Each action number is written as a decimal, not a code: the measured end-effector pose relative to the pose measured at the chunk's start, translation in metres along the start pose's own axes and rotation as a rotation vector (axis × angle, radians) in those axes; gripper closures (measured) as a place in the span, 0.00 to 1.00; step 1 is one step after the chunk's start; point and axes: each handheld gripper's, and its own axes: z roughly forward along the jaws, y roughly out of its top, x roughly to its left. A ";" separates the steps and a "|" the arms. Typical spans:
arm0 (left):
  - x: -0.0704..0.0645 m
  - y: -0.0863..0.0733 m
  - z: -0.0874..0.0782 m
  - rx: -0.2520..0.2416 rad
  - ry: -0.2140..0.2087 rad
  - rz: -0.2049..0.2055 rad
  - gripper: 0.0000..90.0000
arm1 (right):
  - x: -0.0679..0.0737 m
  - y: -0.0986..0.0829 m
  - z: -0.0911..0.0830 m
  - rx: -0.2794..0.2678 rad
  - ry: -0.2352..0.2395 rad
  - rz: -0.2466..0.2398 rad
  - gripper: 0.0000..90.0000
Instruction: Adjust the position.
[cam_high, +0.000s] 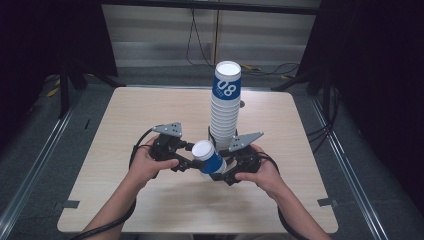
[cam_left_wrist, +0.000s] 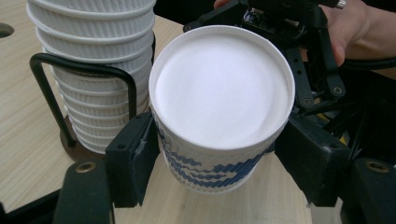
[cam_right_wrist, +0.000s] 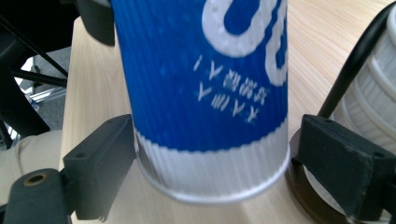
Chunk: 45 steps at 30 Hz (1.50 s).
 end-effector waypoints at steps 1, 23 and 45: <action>0.000 0.000 0.001 0.002 -0.002 0.003 0.34 | 0.000 0.000 0.000 -0.004 -0.002 0.002 0.12; 0.002 -0.006 0.002 0.014 0.065 0.034 0.20 | 0.002 0.011 -0.004 0.075 -0.002 -0.086 0.27; 0.003 -0.029 -0.004 0.081 0.124 0.063 0.18 | -0.006 0.033 -0.002 0.316 0.002 -0.154 0.27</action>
